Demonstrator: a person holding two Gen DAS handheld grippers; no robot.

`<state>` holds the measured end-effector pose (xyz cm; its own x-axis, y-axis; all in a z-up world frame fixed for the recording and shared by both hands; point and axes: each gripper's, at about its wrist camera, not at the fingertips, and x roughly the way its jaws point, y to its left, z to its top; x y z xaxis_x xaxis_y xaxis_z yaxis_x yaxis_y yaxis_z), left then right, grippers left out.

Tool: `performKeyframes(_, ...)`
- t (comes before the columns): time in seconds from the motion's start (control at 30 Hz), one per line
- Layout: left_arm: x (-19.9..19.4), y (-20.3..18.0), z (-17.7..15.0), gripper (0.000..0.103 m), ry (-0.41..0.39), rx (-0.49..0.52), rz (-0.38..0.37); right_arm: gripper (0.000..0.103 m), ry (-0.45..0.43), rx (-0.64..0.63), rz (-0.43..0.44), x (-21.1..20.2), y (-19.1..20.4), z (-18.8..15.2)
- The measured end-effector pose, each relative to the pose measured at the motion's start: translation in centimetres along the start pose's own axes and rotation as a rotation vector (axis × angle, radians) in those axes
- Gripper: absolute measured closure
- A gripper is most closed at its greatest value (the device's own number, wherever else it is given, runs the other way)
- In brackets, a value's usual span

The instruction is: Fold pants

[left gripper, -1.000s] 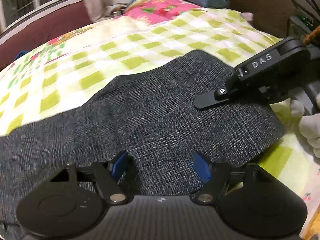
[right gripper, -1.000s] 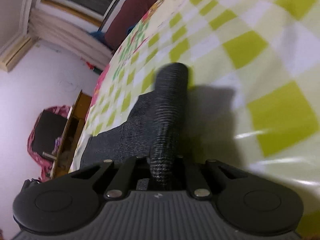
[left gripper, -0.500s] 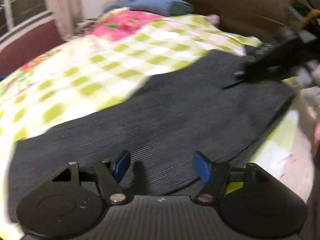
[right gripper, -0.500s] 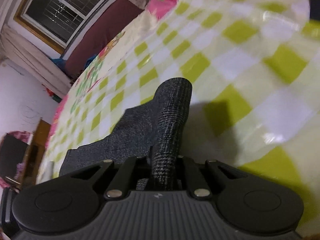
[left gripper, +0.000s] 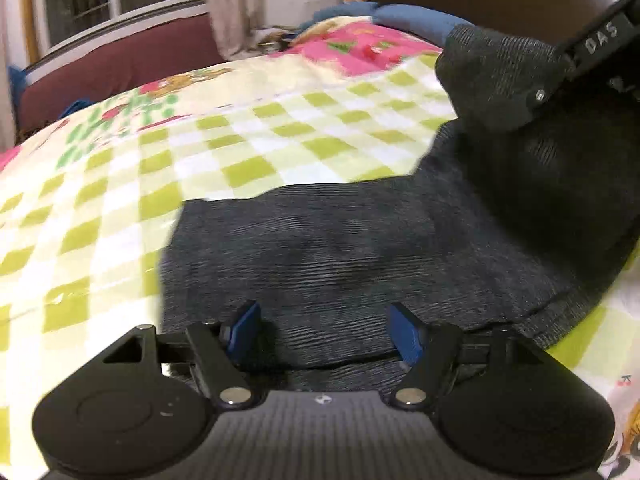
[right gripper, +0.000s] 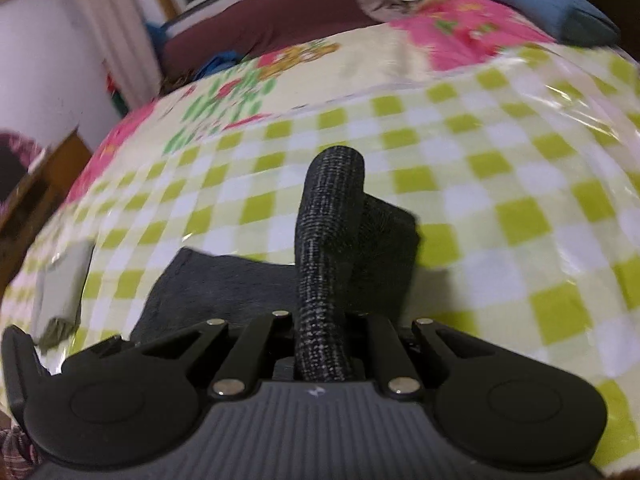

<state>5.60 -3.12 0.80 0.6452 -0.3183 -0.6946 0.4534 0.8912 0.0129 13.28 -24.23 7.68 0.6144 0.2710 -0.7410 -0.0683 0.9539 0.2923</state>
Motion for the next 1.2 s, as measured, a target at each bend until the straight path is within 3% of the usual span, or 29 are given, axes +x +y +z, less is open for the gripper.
performKeyframes(0.1, -0.8, 1.7, -0.3, 0.02, 0.012, -0.062, -0.008, 0.094, 0.025, -0.068, 0.016, 1.8, 4.1, 0.0)
performKeyframes(0.27, -0.1, 2.1, -1.3, 0.02, 0.073, -0.065, -0.015, 0.094, 0.083, -0.148, 0.015, 4.9, 9.7, -0.6)
performKeyframes(0.43, -0.5, 1.6, -1.6, 0.02, 0.078, -0.04, -0.032, 0.094, 0.131, -0.152, -0.039, 7.9, 12.7, -1.0)
performKeyframes(0.63, -1.1, 3.2, -2.0, 0.019, 0.095, -0.095, -0.064, 0.093, 0.165, -0.321, -0.09, 9.9, 16.8, -2.1)
performKeyframes(0.77, -1.3, 3.2, -2.1, 0.019, 0.103, -0.086, -0.058, 0.093, 0.175, -0.317, -0.089, 10.7, 17.8, -1.7)
performKeyframes(0.9, -3.1, 4.2, -3.1, 0.019, 0.104, -0.119, -0.126, 0.092, 0.217, -0.262, -0.088, 12.1, 17.7, -1.0)
performKeyframes(1.07, -4.9, 4.9, -4.4, 0.019, 0.095, -0.145, -0.103, 0.087, 0.244, -0.19, -0.077, 13.6, 18.2, -0.4)
performKeyframes(1.2, -5.6, 4.5, -5.1, 0.019, 0.085, -0.128, -0.119, 0.085, 0.24, -0.03, -0.058, 14.4, 17.6, 0.6)
